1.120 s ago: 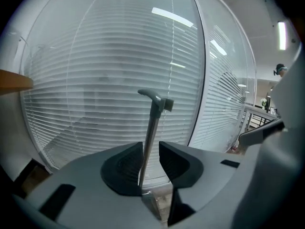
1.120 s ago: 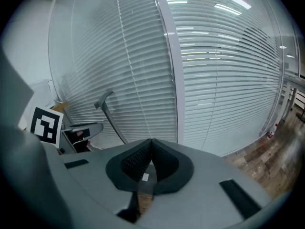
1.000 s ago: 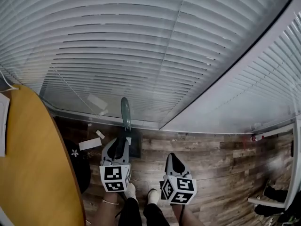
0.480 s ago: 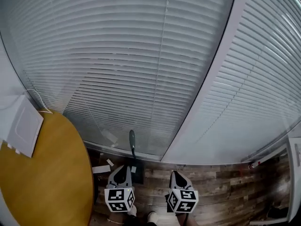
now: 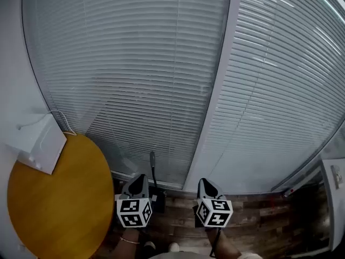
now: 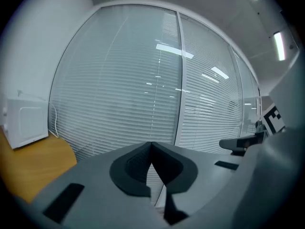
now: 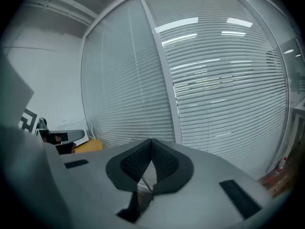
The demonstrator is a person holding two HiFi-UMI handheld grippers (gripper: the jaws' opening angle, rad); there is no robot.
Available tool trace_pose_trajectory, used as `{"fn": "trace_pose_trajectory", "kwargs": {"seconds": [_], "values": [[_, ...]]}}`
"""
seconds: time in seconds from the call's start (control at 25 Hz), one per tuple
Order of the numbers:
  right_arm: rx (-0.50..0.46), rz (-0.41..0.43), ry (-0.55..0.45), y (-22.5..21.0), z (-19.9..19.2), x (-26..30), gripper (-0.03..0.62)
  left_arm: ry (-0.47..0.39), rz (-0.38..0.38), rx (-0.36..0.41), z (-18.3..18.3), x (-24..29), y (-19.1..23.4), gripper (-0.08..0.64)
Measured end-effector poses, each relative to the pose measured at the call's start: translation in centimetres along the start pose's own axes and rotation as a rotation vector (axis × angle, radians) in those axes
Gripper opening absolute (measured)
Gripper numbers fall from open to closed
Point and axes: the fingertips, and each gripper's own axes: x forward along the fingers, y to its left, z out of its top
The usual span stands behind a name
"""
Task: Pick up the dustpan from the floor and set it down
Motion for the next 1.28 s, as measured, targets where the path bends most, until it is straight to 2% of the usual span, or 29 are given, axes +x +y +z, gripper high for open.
{"fn": "trace_pose_trajectory", "kwargs": {"seconds": [0.28,0.4,0.8,1.28], "values": [[-0.057,-0.044,0.024,-0.2,0.9,-2.0,0.032,-0.006,0.051,0.026,1.4,-1.5,1.4,0.017],[-0.093,-0.058,0.017,0.6,1.8,-2.1,0.032,-0.011,0.047,0.033,2.0,-1.6,2.1,0.017],[-0.052,-0.072,0.018,1.9,1.7,-1.2,0.032,-0.012,0.013,0.093,2.3,-1.3,2.6,0.017],[-0.058,-0.084,0.020,3.2,1.8,-1.0,0.032,-0.017,0.008,0.081,2.4,-1.7,3.7,0.017]]}}
